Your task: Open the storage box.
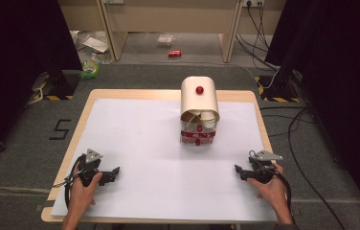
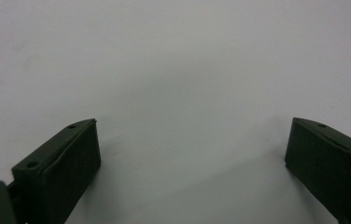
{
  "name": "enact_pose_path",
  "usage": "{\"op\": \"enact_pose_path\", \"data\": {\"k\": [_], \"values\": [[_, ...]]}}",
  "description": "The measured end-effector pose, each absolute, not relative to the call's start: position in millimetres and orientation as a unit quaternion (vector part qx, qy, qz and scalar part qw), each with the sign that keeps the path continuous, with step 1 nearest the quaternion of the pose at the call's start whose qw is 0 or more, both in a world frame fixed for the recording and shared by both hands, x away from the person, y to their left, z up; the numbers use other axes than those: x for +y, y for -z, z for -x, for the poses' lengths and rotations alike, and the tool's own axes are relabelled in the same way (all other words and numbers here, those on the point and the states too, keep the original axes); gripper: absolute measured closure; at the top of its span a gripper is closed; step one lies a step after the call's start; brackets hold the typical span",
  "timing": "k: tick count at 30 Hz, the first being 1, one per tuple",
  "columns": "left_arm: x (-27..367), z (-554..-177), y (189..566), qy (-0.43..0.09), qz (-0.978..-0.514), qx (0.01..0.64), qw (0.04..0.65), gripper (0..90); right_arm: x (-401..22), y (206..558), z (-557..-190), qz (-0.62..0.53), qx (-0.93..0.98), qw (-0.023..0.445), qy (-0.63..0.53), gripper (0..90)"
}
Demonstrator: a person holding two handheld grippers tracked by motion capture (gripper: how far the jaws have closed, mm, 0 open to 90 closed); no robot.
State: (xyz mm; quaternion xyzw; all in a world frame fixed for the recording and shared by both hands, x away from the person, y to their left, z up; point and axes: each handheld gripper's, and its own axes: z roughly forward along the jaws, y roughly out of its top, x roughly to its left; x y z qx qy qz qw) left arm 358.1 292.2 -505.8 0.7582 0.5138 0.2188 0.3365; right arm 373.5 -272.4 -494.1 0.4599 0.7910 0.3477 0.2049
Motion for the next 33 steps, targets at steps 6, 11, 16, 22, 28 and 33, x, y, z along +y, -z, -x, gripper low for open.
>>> {"op": "enact_pose_path", "data": {"k": [6,11,16,22,28,33], "values": [[292.2,-358.1,505.8,-0.219,-0.758,0.514,0.337,2.8,-272.4,494.0,-373.5,-0.46,0.791,0.205,-0.348,30.7],[292.2,-358.1,505.8,-0.219,-0.758,0.514,0.337,2.8,-271.9,493.9,-373.0,-0.46,0.791,0.206,-0.346,30.7],[292.3,-358.1,505.8,-0.218,-0.758,0.514,0.337,2.8,-271.8,493.9,-373.0,-0.461,0.791,0.206,-0.346,30.2],[292.3,-358.1,505.8,-0.218,-0.758,0.514,0.337,2.8,-271.2,493.9,-373.0,-0.467,0.788,0.212,-0.341,27.1],[292.3,-358.1,505.8,-0.218,-0.758,0.514,0.337,2.8,-268.5,492.8,-371.4,-0.473,0.784,0.215,-0.34,31.7],[292.4,-358.1,505.8,-0.218,-0.758,0.514,0.337,2.8,-258.9,488.6,-369.1,-0.448,0.788,0.232,-0.354,39.1]]}}
